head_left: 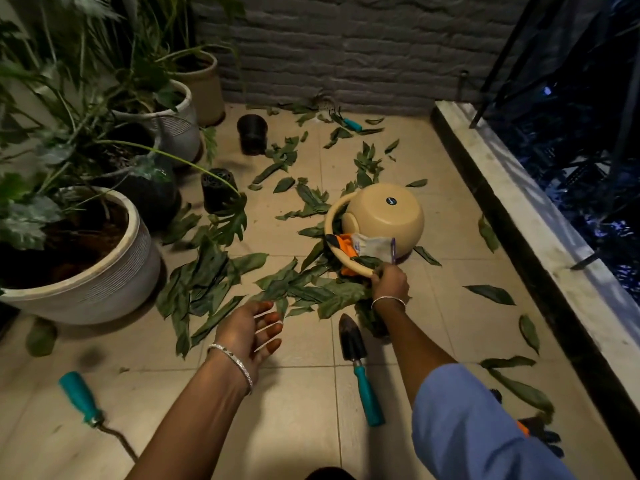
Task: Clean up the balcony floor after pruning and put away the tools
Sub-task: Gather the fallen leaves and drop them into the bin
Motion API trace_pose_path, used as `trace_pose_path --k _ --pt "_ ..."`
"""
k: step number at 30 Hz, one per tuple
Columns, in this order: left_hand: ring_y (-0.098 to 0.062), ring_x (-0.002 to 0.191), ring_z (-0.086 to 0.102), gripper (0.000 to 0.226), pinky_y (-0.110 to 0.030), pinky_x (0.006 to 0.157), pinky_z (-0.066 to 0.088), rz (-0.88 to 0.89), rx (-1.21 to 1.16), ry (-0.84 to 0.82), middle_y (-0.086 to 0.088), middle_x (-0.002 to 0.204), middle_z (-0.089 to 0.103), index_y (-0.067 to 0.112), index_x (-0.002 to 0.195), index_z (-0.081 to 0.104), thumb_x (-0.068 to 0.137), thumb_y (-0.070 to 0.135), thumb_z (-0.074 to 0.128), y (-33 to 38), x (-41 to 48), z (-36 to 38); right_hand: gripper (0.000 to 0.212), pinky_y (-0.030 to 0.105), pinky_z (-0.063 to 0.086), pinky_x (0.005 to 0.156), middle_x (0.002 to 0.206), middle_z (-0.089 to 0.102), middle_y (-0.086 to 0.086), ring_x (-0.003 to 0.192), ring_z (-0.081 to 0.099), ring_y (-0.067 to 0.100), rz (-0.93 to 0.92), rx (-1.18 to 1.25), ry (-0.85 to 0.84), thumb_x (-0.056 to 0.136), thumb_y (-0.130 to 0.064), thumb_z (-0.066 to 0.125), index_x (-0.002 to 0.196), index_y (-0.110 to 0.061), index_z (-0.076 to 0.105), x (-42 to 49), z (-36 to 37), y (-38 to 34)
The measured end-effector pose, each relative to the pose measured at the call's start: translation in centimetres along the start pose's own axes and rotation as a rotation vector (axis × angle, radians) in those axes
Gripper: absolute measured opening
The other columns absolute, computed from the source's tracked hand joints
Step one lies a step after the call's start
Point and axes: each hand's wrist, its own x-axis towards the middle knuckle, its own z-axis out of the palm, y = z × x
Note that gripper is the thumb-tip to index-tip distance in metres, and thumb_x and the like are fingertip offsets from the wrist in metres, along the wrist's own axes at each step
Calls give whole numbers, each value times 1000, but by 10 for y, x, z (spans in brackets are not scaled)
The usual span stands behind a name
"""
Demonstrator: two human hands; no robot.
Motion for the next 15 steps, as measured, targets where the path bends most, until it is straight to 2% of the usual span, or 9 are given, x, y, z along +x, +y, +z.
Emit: trace_pose_path --k 4,7,8,10,11,13,15 --pt "-16 69 60 22 -29 66 48 -6 3 -1 -3 80 65 15 91 65 99 24 47 0 0 -6 12 29 49 76 94 72 11 90 67 30 58 302 231 85 -7 69 96 -9 73 -39 -12 -4" --pt "-18 71 61 22 -31 67 49 -14 15 -49 -6 84 66 13 92 64 99 27 48 0 -2 -7 22 29 57 74 94 72 4 87 69 19 146 601 368 82 -3 74 97 -17 69 -92 -37 -22" --pt "-19 74 62 22 -31 68 49 -25 18 -81 -7 87 68 13 93 64 98 29 50 -1 -4 -6 24 23 57 72 95 72 2 86 69 12 143 686 368 81 -2 74 99 -18 69 -115 -46 -31" --pt "-23 86 64 26 -34 77 50 -49 33 -167 -9 99 70 14 100 63 95 38 55 -1 -5 -2 23 6 51 67 95 70 -1 84 66 -2 73 798 332 81 0 74 100 -12 71 -160 -58 -51" --pt "-24 92 64 32 -35 83 49 -60 45 -214 -9 103 70 14 104 63 92 43 58 -2 -6 1 22 4 49 67 94 70 -3 84 65 -6 4 808 313 80 2 74 98 -11 72 -182 -59 -58" --pt "-23 89 64 39 -35 81 49 -86 32 -293 -8 102 69 15 105 63 86 49 64 -4 -6 8 24 11 53 71 92 69 -10 87 65 -4 -176 760 270 78 3 76 94 -15 73 -219 -55 -69" --pt "-21 76 63 33 -33 68 50 -124 -36 -334 -8 91 68 14 98 62 84 44 68 -7 -3 13 24 20 57 71 92 69 -14 88 66 1 -341 720 214 77 1 77 93 -18 74 -245 -50 -73"
